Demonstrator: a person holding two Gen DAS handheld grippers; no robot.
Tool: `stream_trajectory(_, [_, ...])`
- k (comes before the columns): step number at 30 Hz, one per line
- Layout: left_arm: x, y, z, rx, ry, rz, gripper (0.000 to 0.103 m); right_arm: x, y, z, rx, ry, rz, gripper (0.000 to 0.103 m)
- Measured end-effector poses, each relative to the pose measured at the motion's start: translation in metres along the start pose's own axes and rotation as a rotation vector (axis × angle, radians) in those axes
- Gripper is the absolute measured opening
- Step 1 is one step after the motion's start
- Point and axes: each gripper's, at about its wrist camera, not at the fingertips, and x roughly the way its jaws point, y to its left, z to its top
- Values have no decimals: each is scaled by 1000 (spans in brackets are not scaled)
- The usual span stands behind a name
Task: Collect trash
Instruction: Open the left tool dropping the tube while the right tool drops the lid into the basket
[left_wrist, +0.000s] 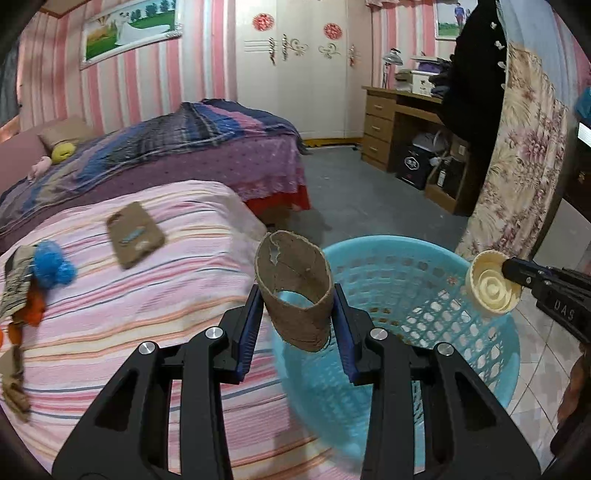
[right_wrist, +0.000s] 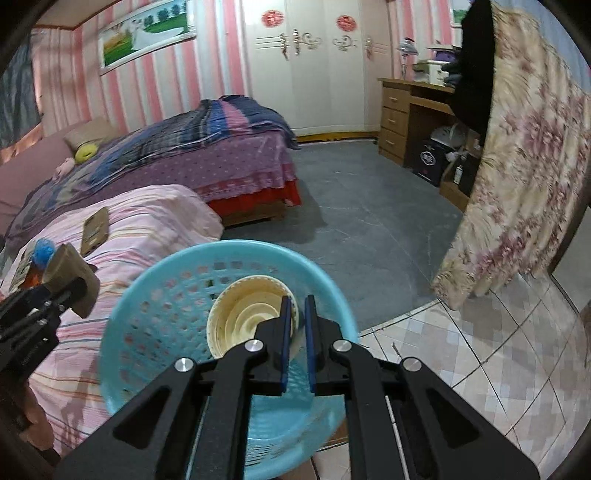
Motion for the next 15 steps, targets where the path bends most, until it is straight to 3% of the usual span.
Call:
stream_trajectory(4, [14, -15, 4, 27, 6, -25, 42, 7, -7, -2, 10, 10, 4, 8])
stream_trajectory(7, [17, -16, 5, 42, -4, -3, 68, 9, -5, -3, 7, 11, 10, 8])
stream_trajectory(15, [1, 9, 10, 33, -68, 65, 87, 15, 2, -5, -7, 26, 17, 8])
